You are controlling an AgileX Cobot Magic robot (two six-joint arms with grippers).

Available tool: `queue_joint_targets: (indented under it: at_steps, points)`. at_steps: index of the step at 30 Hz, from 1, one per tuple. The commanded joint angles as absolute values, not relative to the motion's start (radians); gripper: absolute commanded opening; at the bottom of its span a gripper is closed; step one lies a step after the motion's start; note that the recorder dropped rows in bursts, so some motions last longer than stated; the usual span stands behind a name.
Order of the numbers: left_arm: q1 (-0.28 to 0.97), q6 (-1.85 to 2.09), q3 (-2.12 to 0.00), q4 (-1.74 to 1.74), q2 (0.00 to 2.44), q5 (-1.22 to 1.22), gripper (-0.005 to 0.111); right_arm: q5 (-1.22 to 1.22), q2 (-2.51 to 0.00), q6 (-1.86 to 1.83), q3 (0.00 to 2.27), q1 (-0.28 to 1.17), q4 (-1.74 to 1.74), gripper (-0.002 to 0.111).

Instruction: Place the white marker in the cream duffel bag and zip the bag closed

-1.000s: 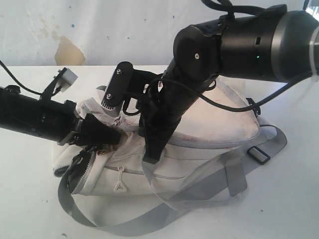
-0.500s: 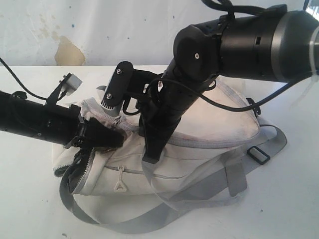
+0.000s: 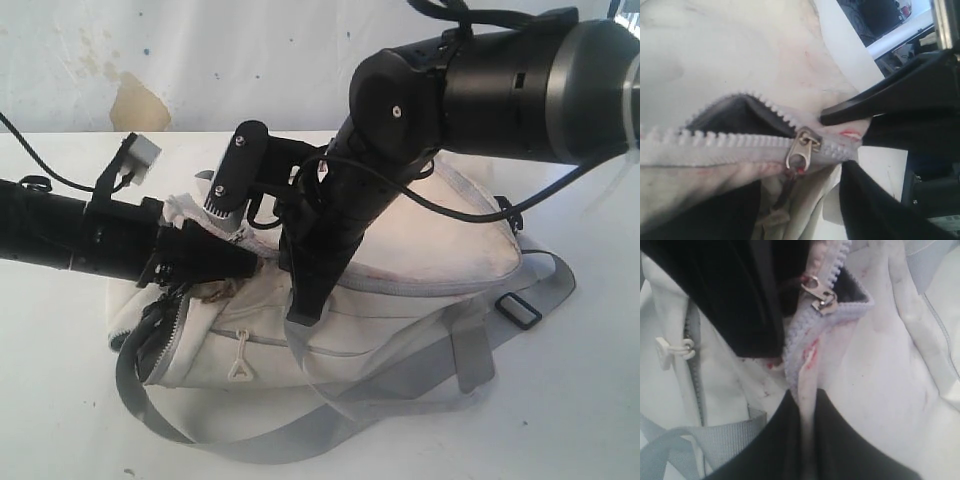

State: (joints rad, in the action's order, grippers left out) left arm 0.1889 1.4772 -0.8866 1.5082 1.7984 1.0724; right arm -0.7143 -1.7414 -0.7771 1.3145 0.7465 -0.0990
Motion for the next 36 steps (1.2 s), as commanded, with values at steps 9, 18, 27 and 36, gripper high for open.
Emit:
queue_joint_targets:
  at_steps: [9,18,27,36]
  points:
    - [0.192,1.479,-0.886,1.47,1.796,1.019,0.016,-0.71,-1.738,-0.759,1.312,0.738,-0.095,0.0]
    - [0.162,1.151,-0.936,1.316,1.767,1.094,0.0,-0.722,-1.738,-0.757,1.312,0.738,-0.095,0.0]
    - [0.097,0.973,-1.031,1.163,1.741,1.221,0.0,-0.73,-1.738,-0.757,1.312,0.738,-0.084,0.0]
    - [0.004,0.867,-1.058,1.202,1.741,1.221,0.0,-0.747,-1.738,-0.755,1.312,0.738,-0.078,0.0]
